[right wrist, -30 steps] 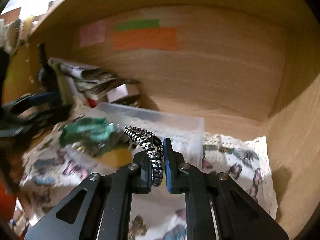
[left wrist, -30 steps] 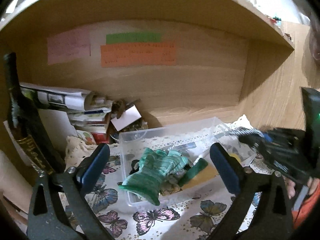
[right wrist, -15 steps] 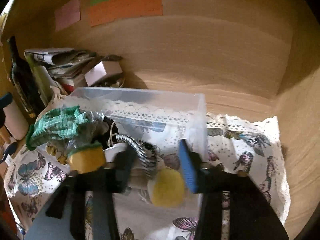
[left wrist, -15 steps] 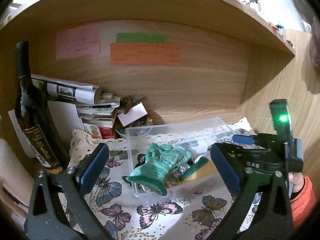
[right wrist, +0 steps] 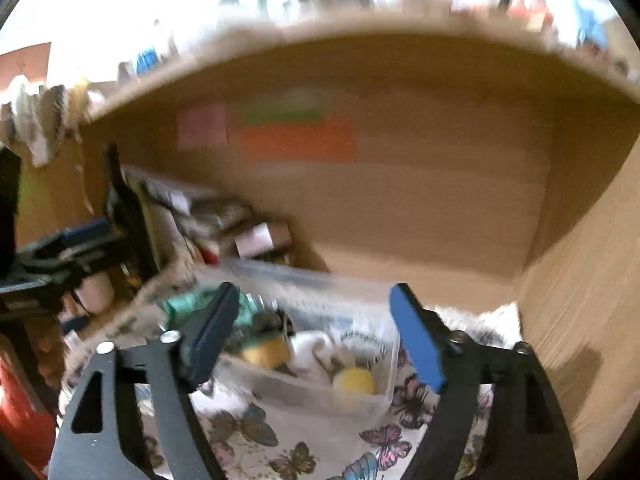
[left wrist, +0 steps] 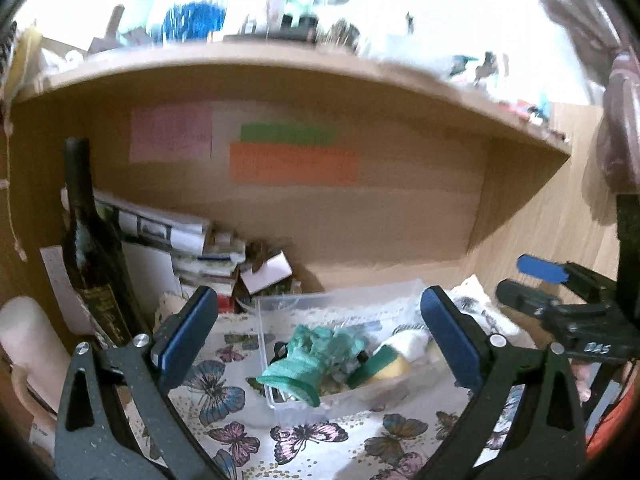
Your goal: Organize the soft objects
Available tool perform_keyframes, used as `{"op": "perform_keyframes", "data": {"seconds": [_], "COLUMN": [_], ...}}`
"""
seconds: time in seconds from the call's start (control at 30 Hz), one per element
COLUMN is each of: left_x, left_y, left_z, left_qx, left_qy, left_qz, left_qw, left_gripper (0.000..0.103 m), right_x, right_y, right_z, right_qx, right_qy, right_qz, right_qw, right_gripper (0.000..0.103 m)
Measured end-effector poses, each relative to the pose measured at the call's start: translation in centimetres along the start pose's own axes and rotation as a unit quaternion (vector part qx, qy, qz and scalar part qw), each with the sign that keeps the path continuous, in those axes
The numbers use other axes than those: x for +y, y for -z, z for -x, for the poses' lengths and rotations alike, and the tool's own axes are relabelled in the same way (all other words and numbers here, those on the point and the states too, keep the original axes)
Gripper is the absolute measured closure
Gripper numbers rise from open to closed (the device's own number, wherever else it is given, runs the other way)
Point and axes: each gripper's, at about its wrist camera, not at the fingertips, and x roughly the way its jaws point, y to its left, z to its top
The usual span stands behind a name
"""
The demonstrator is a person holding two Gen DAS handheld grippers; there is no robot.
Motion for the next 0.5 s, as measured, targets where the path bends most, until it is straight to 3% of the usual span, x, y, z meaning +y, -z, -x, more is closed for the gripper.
{"op": "perform_keyframes", "data": {"seconds": [0.17,0.3,0.5], "left_x": [-1.0,-1.8,-2.9], "left_y": [-0.6,-0.8,-0.6], "left_z": [2.7,4.6,6.2], "left_qx": [-0.035,-0.052,-0.067], "left_qy": [0.0,0.006,0.002], "left_qz": [-0.012,-0.018,-0.033], "left_qw": [0.9993,0.9985,0.9972], "left_gripper": [0.0,0.0,0.0], "right_x": [0.7,1.1,1.7], "right_y": [-0.9,-0.9,-0.7], "right_z": [3.0,4.3,6.2], "right_qx": [-0.047,-0.069,-0.09], "right_qy": [0.002,-0.002,0.001], "right_qz": [0.003,-0.005,-0.003], "right_qw": [0.999,0.998,0.996], "right_gripper": [0.015,0.0,0.0]}}
